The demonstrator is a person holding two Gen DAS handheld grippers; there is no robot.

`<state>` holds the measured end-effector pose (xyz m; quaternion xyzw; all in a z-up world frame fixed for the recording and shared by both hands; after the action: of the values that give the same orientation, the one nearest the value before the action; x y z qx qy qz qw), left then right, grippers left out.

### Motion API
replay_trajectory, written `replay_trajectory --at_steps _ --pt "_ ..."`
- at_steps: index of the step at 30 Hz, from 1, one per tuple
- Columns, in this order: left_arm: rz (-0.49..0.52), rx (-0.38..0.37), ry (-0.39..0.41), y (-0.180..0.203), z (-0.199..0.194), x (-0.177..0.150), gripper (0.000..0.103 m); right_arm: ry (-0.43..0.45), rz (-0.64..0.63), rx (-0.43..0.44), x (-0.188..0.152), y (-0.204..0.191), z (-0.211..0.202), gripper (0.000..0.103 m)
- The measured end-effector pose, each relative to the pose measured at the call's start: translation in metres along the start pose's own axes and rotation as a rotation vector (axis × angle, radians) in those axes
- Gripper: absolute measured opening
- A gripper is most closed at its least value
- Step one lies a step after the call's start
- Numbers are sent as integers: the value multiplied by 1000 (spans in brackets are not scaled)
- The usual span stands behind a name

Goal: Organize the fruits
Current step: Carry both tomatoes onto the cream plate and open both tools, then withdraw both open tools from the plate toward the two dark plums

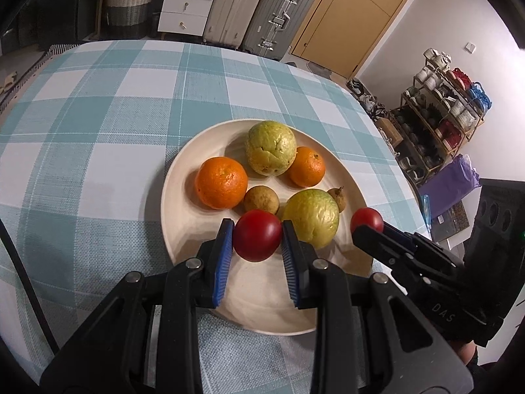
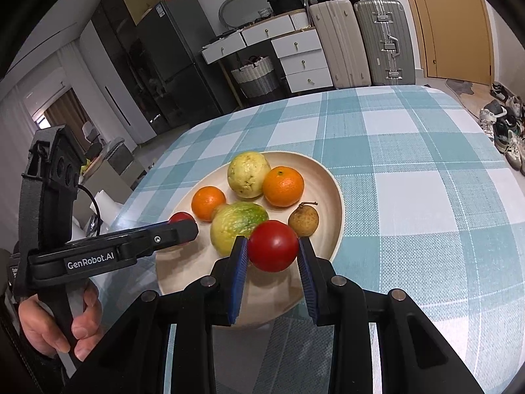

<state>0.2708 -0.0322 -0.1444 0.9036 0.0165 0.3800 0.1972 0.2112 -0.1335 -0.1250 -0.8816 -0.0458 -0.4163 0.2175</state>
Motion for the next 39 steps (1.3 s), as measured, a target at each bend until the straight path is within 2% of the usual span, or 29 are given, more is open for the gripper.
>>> replay_trajectory --at_steps 9,10,12,14,20,23,27,32,36,39 --pt "-8 -12 -3 1 8 3 26 -9 10 -12 1 5 10 32" --pt "-15 -7 -2 0 8 3 26 -8 8 -19 1 6 11 33" --pt "-30 -13 -1 -1 8 5 27 11 12 -9 3 5 8 47" --pt "-43 -26 4 -1 5 6 35 35 10 6 7 3 2 53" --pt "-25 7 29 -1 -7 9 38 59 3 0 10 1 -9 53" --pt "-11 29 39 0 -15 9 44 68 13 -2 12 1 -14 58" --pt "1 36 49 4 -24 9 44 92 -5 -2 16 -6 -23 66" --pt "13 42 68 10 -40 10 45 116 -21 0 23 -14 -37 68" --pt "29 62 80 13 -53 7 45 145 -28 1 26 -20 -50 77" --pt "40 73 85 15 -64 2 49 161 -30 3 27 -25 -59 78"
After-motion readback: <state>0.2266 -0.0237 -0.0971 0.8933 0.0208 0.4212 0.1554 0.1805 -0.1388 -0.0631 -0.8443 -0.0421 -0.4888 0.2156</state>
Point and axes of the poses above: each gripper's, at about its wrist camera, not at the fingertips, and z roughly the way its jaws point, y to its right, x to its top, the point moved 8 cm from there along z, roughly the way its jaws point, and after that the axes turned 12 degrees about y, right-handed, at the moved point
